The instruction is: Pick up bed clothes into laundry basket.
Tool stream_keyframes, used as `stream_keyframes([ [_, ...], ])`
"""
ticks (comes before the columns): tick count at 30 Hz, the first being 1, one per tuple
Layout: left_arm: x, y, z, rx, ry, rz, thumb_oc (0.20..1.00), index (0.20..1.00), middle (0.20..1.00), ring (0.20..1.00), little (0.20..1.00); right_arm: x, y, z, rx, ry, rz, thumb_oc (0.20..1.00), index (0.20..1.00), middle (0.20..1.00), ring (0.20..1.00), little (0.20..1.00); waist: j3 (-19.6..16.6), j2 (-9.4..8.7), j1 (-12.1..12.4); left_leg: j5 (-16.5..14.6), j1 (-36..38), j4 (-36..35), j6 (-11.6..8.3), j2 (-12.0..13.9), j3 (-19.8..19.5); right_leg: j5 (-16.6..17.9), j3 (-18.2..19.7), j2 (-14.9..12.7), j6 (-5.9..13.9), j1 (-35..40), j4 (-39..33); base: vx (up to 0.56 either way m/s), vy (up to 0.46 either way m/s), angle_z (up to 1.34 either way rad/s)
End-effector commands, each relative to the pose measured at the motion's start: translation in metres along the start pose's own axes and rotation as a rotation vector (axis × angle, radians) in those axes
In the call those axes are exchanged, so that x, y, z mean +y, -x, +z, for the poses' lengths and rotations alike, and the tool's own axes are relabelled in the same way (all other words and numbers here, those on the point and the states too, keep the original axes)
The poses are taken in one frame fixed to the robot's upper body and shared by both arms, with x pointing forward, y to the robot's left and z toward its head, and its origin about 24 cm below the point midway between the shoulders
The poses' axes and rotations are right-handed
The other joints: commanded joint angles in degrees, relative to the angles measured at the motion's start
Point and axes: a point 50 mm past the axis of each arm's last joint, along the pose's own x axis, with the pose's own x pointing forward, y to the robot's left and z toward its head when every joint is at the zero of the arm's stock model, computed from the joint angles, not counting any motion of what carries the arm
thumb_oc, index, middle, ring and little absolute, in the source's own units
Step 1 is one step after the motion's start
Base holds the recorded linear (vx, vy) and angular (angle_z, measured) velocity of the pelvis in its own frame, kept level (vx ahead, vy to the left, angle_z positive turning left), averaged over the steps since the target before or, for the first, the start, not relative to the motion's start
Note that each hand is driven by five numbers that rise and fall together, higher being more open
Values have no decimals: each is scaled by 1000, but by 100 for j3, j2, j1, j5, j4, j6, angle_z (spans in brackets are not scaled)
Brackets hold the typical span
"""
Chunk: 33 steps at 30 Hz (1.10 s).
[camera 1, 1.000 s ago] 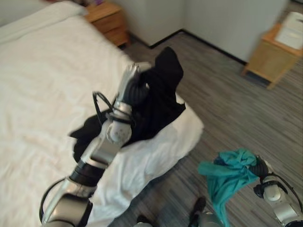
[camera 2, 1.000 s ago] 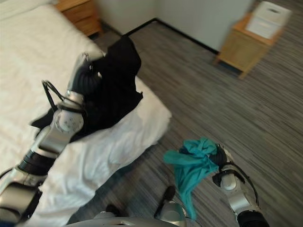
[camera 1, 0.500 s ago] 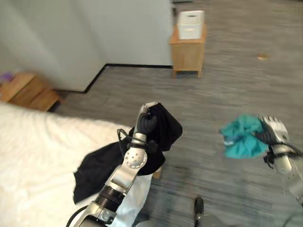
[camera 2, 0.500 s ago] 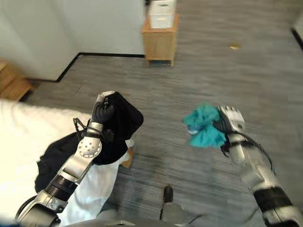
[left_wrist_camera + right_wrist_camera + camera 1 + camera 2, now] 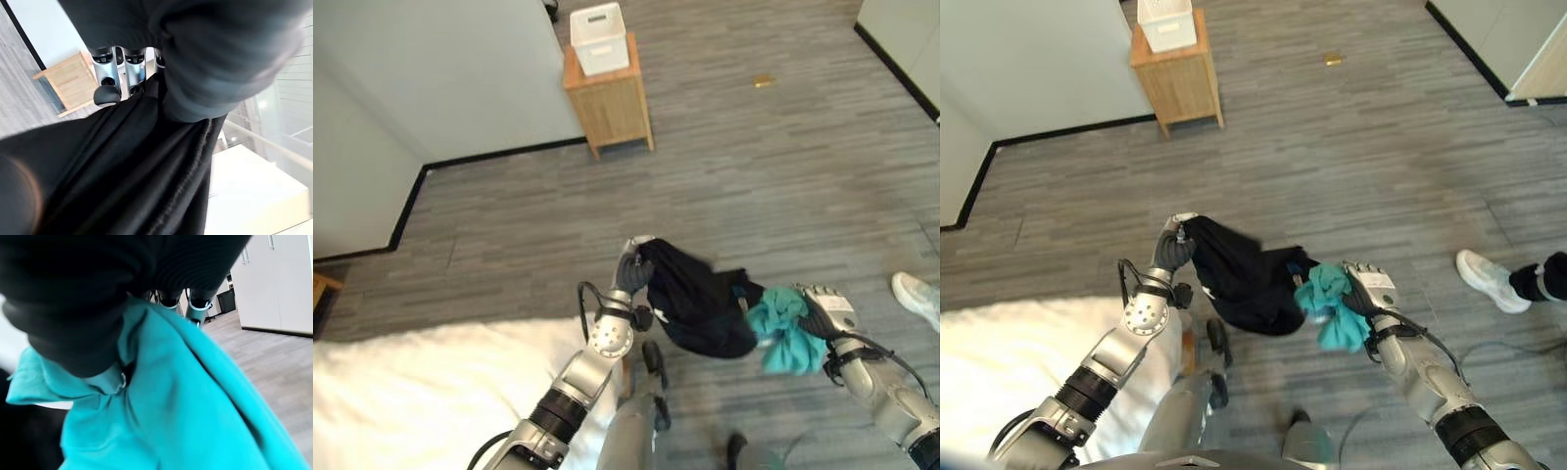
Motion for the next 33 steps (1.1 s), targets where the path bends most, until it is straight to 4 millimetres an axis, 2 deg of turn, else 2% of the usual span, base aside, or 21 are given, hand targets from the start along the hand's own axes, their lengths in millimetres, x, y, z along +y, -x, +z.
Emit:
stream_keyframes([
  [1, 13, -19, 46, -222, 7, 43, 200, 200, 200, 200, 200, -61, -40, 40, -187, -30, -354, 200, 200, 200, 200, 200, 124, -180, 388, 234, 670, -624, 96, 98, 468, 1419, 83, 148, 965, -419, 2374, 340, 86, -10],
  [2, 14, -19, 46, -223, 7, 44, 200, 200, 200, 200, 200, -61, -40, 40, -188, -29, -354, 200, 200, 200, 200, 200, 116, -157, 410, 261, 643, -624, 99, 135, 485, 1430, 112, 176, 963, -483, 2422, 287, 107, -22],
  [3, 13, -18, 46, -222, 7, 32, 200, 200, 200, 200, 200, -61, -41, 43, -194, -44, -358, 200, 200, 200, 200, 200, 169, -15, 347, 156, 896, -624, 86, 305, 466, 1586, -160, 195, 965, -877, 3440, 295, 178, 0],
  [4, 8, -20, 48, -224, 3, 17, 200, 200, 200, 200, 200, -57, -41, 46, -193, -49, -358, 200, 200, 200, 200, 200, 362, 232, 105, 68, 1245, -624, 138, 481, 251, 1441, -267, 678, 965, -1750, 5435, 413, 203, 25],
  [7, -1, -25, 56, -259, -17, -17, 200, 200, 200, 200, 200, -53, -32, 36, -155, -21, -359, 200, 200, 200, 200, 200, 370, 285, -148, -15, 1453, -624, 73, 441, 96, 1543, -829, 1362, 965, -2452, 5855, 434, 46, 91],
  [9, -5, -26, 58, -268, -18, -33, 200, 200, 200, 200, 200, -52, -30, 32, -139, -9, -361, 200, 200, 200, 200, 200, 373, 206, -217, -72, 1509, -624, 53, 340, 4, 1463, -778, 1193, 965, -2559, 5674, 318, -23, 150],
  [10, -10, -26, 60, -278, -8, -66, 200, 200, 200, 200, 200, -52, -28, 27, -119, 9, -361, 200, 200, 200, 200, 200, 349, 93, -289, -230, 1587, -624, -5, 205, -78, 1380, -556, 826, 965, -2627, 4704, 372, -53, 178],
  [11, -16, -25, 59, -272, -5, -89, 200, 200, 200, 200, 200, -51, -28, 24, -109, 14, -359, 200, 200, 200, 200, 200, 348, -29, -350, -351, 1683, -624, -37, 52, -195, 1132, -432, 597, 744, -2472, 3831, 377, -58, 125],
  [12, -16, -25, 59, -272, -6, -90, 200, 200, 200, 200, 200, -51, -28, 25, -109, 13, -360, 200, 200, 200, 200, 200, 360, -12, -364, -328, 1686, -624, -49, 82, -215, 1169, -466, 625, 725, -2430, 3764, 342, -172, 66],
  [14, -21, -22, 51, -239, -4, -115, 200, 200, 200, 200, 200, -58, -29, 17, -75, 38, -397, 200, 200, 200, 200, 200, 235, -210, -539, -720, 1988, -624, -211, -39, -464, 1151, -168, 212, 363, -2382, 1259, 476, -319, 69],
  [15, -22, -22, 51, -238, -4, -116, 200, 200, 200, 200, 200, -58, -29, 17, -74, 38, -396, 200, 200, 200, 200, 200, 233, -189, -555, -745, 2009, -624, -214, -20, -482, 1180, -196, 234, 369, -2296, 1138, 655, -374, 68],
  [17, -16, -21, 43, -200, -6, -91, 200, 200, 200, 200, 200, -67, -29, 18, -78, 77, -438, 200, 200, 200, 200, 200, 139, -221, -676, -1078, 2377, -624, -354, 38, -504, 1828, -755, -122, 566, -2368, -48, 556, -295, 33],
  [20, -7, -17, 38, -186, -12, -74, 200, 200, 200, 200, 200, -66, -29, 20, -81, 91, -437, 200, 200, 200, 200, 200, 122, -210, -692, -1369, 2839, -624, -430, 111, -363, 2058, -1495, -376, 585, -2602, -120, 448, -271, 8],
  [22, -10, -12, 34, -170, -5, -89, 200, 200, 200, 200, 200, -59, -27, 20, -88, 118, -407, 200, 200, 200, 200, 200, 28, -257, -709, -1547, 3245, -624, -425, 78, -422, 2096, -1389, -293, 480, -2329, -340, 416, -233, -59],
  [23, -13, -10, 33, -164, 15, -95, 200, 200, 200, 200, 200, -57, -25, 18, -87, 119, -403, 200, 200, 200, 200, 200, -4, -176, -738, -1329, 3345, -389, -560, 198, -446, 2086, -1297, -147, 429, -2079, -455, 244, -161, -6],
  [25, -12, -8, 28, -129, 66, -84, 200, 200, 200, 200, 200, -58, -23, 20, -109, 107, -403, 200, 200, 200, 200, 200, -7, -132, -740, -852, 2972, 1070, -768, 556, -362, 2059, -1358, -85, 266, -1706, -566, 274, -273, 6],
  [27, -12, -3, 24, -106, 71, -80, 200, 200, 200, 200, 200, -66, -28, 32, -177, 125, -414, 200, 200, 200, 200, 200, 171, -205, -561, -280, 2109, 2963, -910, 498, -650, 1849, -1213, -1, 26, -1376, -650, 235, -316, -6],
  [29, -10, -1, 23, -101, 90, -59, 200, 200, 200, 200, 200, -68, -33, 41, -217, 130, -415, 200, 200, 200, 200, 200, 317, -319, -314, -445, 1290, 3718, -825, 312, -717, 1657, -978, -39, -5, -1111, -671, 266, -185, -104],
  [31, -7, 2, 21, -90, 106, -35, 200, 200, 200, 200, 200, -66, -38, 49, -250, 126, -399, 200, 200, 200, 200, 200, 404, -303, -67, -579, 782, 3401, -730, 457, -594, 1502, -740, -59, 17, -919, -671, 435, 6, -168],
  [32, -4, 6, 15, -64, 110, -14, 200, 200, 200, 200, 200, -60, -39, 51, -261, 128, -361, 200, 200, 200, 200, 200, 378, -232, 156, -686, 704, 2219, -533, 382, -549, 1336, -551, 21, 74, -741, -671, 465, 54, -158],
  [33, -4, 6, 15, -64, 111, -13, 200, 200, 200, 200, 200, -60, -39, 51, -262, 128, -360, 200, 200, 200, 200, 200, 378, -251, 172, -630, 748, 2131, -516, 356, -509, 1358, -526, -7, 78, -753, -671, 459, 62, -118],
])
